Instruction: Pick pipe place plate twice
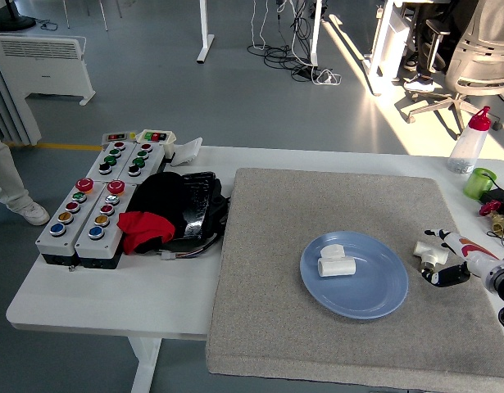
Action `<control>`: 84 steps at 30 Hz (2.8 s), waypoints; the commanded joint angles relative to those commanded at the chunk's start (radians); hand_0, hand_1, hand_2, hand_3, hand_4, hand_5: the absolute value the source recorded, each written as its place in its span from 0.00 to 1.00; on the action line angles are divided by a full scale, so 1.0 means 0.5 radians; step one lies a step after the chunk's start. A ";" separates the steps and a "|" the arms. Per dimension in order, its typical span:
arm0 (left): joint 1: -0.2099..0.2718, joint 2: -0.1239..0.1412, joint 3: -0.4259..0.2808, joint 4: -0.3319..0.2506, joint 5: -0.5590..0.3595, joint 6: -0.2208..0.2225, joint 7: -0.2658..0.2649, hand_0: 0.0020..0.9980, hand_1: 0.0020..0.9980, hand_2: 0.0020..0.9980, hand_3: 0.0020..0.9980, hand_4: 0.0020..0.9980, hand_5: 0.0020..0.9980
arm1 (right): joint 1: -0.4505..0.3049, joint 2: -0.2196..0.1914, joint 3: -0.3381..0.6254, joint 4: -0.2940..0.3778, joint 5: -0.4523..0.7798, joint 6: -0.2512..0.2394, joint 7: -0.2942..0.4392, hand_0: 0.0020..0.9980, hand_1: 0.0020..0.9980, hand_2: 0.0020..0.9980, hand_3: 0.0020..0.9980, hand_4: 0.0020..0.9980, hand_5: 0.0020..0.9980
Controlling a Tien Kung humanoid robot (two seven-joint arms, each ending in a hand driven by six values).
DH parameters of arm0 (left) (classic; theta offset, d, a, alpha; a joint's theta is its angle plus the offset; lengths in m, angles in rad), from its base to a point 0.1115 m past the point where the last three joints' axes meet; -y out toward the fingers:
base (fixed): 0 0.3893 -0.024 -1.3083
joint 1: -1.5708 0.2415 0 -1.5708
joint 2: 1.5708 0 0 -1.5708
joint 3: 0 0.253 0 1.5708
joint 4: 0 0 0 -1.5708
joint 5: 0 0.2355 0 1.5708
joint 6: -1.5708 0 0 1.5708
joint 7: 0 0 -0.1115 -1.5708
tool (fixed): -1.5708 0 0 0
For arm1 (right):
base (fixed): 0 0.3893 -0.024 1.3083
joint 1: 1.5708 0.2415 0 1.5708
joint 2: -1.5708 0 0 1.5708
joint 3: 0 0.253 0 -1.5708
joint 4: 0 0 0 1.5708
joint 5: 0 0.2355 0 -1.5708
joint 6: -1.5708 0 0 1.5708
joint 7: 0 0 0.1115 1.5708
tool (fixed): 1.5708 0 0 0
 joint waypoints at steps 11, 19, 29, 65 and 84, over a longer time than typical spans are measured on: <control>0.013 0.000 0.002 -0.002 0.002 -0.002 0.005 0.58 0.58 0.58 0.49 0.41 1.00 | 0.035 0.076 -0.034 -0.192 0.017 -0.039 0.059 0.97 0.87 0.93 0.88 0.75 0.34; 0.019 0.000 0.002 -0.003 0.006 -0.006 0.007 0.58 0.58 0.59 0.49 0.41 1.00 | 0.021 0.081 -0.062 -0.197 0.061 -0.089 0.092 0.65 0.66 0.65 0.74 0.60 0.21; 0.019 0.000 0.004 -0.001 0.002 -0.008 0.003 0.58 0.58 0.59 0.49 0.41 1.00 | -0.008 0.057 -0.067 -0.174 0.111 -0.133 0.114 0.44 0.52 0.55 0.64 0.49 0.14; 0.000 0.000 0.012 0.005 -0.024 0.004 -0.009 0.58 0.58 0.59 0.49 0.41 1.00 | -0.161 -0.193 0.010 0.756 0.056 -0.106 -0.059 0.58 0.58 0.59 0.62 0.45 0.14; 0.004 0.000 0.002 0.003 -0.003 -0.004 -0.004 0.58 0.58 0.59 0.49 0.41 1.00 | -0.288 -0.235 -0.227 1.107 0.075 0.025 -0.172 0.83 0.76 0.83 0.76 0.62 0.32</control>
